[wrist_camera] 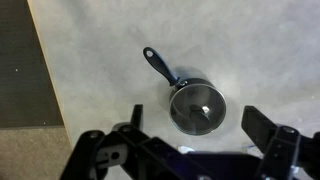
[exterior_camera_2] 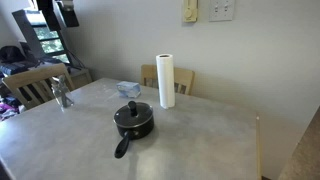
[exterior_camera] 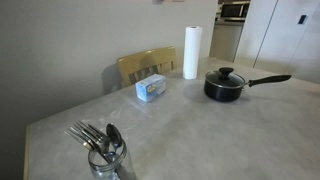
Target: Remove the glass lid from the black pot
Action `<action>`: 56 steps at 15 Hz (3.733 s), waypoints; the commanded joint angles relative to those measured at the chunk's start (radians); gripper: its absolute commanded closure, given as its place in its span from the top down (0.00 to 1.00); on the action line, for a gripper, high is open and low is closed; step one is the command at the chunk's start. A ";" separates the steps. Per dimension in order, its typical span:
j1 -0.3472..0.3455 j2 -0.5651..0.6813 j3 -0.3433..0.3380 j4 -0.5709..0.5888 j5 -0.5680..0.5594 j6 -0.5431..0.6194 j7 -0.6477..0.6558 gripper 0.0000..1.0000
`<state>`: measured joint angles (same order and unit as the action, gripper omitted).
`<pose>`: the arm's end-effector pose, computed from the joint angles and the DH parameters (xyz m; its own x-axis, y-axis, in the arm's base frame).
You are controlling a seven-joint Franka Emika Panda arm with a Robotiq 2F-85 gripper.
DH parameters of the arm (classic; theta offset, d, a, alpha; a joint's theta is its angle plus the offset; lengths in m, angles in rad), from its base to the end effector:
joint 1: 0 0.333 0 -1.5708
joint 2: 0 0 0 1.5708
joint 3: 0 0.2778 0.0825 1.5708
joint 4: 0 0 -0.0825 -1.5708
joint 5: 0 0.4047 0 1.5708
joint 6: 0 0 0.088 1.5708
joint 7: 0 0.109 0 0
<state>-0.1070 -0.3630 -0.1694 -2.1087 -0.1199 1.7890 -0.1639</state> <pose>0.4623 -0.1485 0.5251 0.9965 -0.0781 0.0285 -0.0798 -0.9948 0.0635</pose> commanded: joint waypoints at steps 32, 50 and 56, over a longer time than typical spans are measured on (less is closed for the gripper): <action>0.029 0.357 -0.012 -0.091 0.365 0.266 -0.412 1.00; -0.011 0.526 0.058 -0.009 0.572 0.375 -0.951 1.00; -0.001 0.617 0.088 0.085 0.339 0.401 -1.077 1.00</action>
<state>-0.0878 0.2017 -0.1087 -2.0826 0.3102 2.1888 -1.1781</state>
